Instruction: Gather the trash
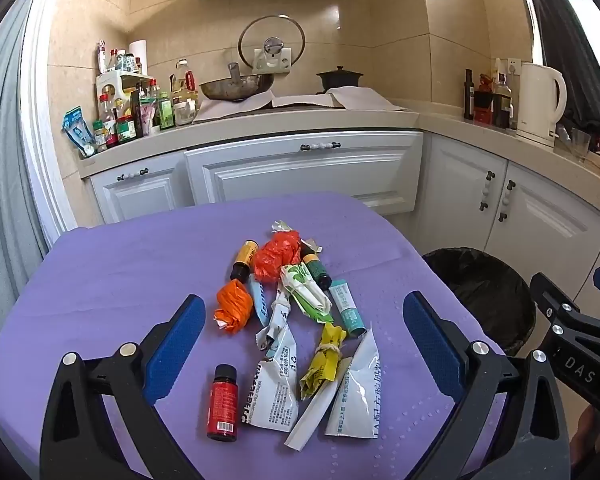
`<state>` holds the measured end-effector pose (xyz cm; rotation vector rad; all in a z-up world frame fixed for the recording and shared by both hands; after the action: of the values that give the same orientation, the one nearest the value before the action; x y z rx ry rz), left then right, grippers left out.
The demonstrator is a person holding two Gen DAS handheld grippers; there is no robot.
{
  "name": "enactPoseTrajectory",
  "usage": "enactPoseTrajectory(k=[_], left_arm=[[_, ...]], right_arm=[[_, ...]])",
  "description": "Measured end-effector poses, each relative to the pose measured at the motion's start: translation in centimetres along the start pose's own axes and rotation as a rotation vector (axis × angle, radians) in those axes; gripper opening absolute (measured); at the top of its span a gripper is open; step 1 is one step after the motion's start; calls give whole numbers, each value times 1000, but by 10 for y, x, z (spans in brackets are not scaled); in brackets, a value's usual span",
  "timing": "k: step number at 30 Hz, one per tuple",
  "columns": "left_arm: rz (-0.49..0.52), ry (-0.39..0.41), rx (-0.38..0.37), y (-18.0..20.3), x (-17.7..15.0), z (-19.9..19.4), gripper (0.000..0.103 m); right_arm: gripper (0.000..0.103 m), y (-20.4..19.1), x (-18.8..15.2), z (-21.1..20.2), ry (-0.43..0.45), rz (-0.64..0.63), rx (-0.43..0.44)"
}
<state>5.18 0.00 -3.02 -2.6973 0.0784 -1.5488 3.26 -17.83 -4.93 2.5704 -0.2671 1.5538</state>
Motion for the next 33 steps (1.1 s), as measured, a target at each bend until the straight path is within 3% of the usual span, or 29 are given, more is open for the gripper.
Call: enactPoseTrajectory(k=[33], left_arm=[[-2,-5,22,-5,0,3,96]], right_arm=[[99,-1,2,2,1,5,0]])
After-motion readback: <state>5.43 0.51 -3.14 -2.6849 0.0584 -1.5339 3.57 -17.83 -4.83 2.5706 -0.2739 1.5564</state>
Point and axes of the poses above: each gripper's, at about its wrist camera, not at the fingertips, and z roughly the way its jaws point, y to its right, x to its top, the point moved 6 cm from there along z, roughly the way its jaws point
